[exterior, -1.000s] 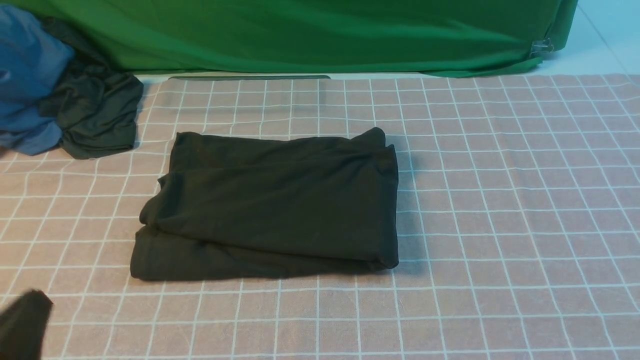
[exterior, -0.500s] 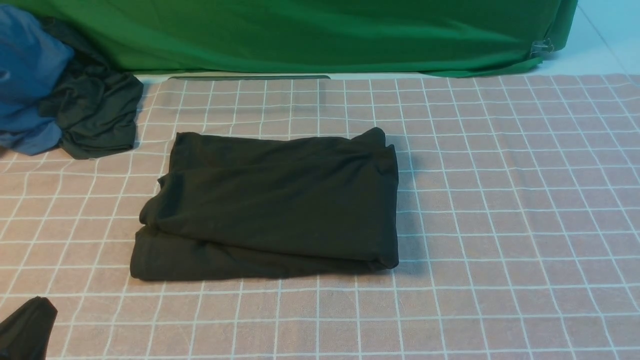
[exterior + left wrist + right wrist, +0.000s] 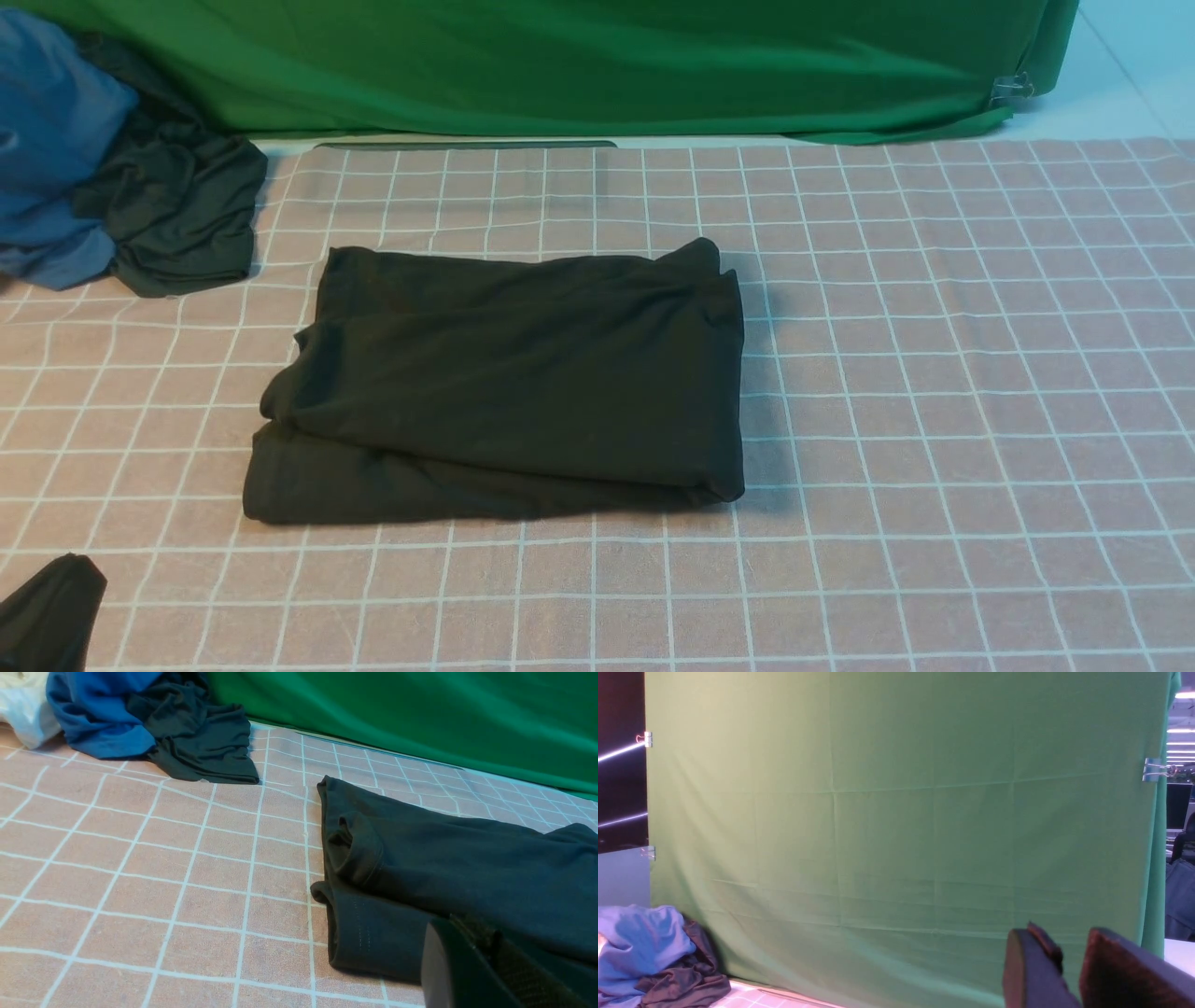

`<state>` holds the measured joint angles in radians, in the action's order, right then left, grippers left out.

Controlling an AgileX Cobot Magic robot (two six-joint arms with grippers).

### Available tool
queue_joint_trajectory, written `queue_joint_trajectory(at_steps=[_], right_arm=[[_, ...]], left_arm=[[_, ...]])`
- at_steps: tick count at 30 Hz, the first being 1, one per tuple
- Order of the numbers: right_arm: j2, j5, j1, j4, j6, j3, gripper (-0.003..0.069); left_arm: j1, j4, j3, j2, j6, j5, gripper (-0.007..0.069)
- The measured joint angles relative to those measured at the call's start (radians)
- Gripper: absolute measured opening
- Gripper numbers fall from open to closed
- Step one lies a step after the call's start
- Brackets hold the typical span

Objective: Fold a long-sleeved shirt over a pink coffee tablecloth.

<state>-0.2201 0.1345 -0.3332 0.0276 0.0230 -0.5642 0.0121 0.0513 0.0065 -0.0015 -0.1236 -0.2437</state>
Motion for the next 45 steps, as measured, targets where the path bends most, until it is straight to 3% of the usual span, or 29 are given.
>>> queue_joint_trajectory(at_steps=[5,9,14,19,22,45], right_arm=[[0.004,0.015,0.013,0.000,-0.023,0.012,0.0217],[0.011,0.024,0.094,0.000,-0.031,0.070,0.0217],[0.039,0.034,0.255,0.000,-0.100,0.314,0.0217],[0.129,0.059,0.333,0.000,-0.116,0.535,0.0217],[0.205,0.121,0.348,-0.004,-0.107,0.572,0.0224],[0.214,0.119,0.348,-0.006,-0.106,0.572,0.0237]], left_arm=[[0.000,0.000,0.000,0.000,0.000,0.000,0.0015],[0.000,0.000,0.000,0.000,-0.004,0.000,0.0015],[0.000,-0.001,0.000,0.000,-0.005,0.000,0.0015],[0.000,-0.003,0.000,0.000,-0.005,0.000,0.0015],[0.000,-0.003,0.000,0.000,-0.005,0.000,0.0015],[0.000,-0.003,0.001,-0.001,-0.005,-0.002,0.0015]])
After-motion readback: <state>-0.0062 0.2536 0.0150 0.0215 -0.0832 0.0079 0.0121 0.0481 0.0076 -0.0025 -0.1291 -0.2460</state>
